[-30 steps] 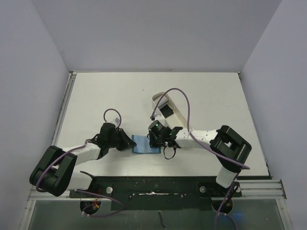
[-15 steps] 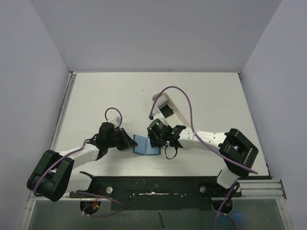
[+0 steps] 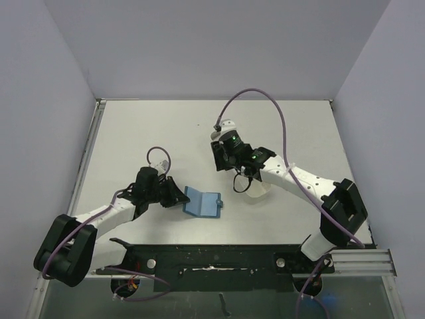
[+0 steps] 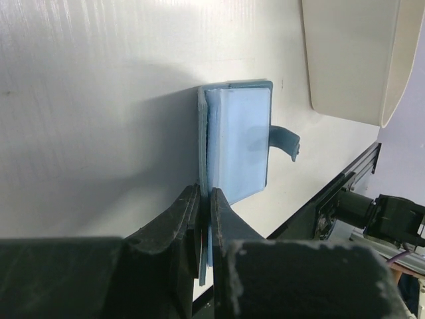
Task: Put the credit cards into the card holder
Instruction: Pick up the credit card from the storage box.
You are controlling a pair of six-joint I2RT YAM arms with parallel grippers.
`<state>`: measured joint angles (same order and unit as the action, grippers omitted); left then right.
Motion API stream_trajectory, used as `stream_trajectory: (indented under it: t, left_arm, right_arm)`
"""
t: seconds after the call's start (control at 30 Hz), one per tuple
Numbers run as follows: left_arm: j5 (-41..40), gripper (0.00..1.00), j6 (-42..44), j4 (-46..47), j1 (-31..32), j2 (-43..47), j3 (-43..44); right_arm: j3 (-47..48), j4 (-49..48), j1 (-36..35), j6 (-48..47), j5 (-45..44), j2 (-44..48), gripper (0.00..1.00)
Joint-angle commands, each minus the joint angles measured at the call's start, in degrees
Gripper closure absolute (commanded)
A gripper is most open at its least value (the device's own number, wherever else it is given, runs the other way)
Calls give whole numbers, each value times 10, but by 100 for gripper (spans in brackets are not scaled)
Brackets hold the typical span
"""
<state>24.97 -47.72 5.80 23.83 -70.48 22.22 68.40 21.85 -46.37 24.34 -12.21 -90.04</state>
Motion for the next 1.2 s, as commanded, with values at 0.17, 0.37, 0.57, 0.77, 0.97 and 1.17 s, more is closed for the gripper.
stream_trajectory:
  t: [0.17, 0.37, 0.57, 0.77, 0.97, 1.17]
  left_arm:
    - [31, 100, 34, -49, -3, 35, 48]
    - [35, 100, 51, -70, -3, 36, 58]
    - [40, 100, 52, -69, -5, 39, 60]
    - [45, 100, 54, -67, -5, 41, 59]
    - [51, 100, 52, -63, -5, 45, 56]
    - [53, 100, 50, -60, -6, 49, 53]
  right_arm:
    - [94, 23, 132, -71, -45, -35, 54]
    - [175, 93, 162, 146, -76, -96, 51]
    - [165, 61, 164, 317, -74, -123, 53]
    - [175, 54, 166, 431, -91, -163, 61]
    - [181, 33, 171, 479, -81, -197, 65]
    - [184, 13, 173, 492, -82, -209, 70]
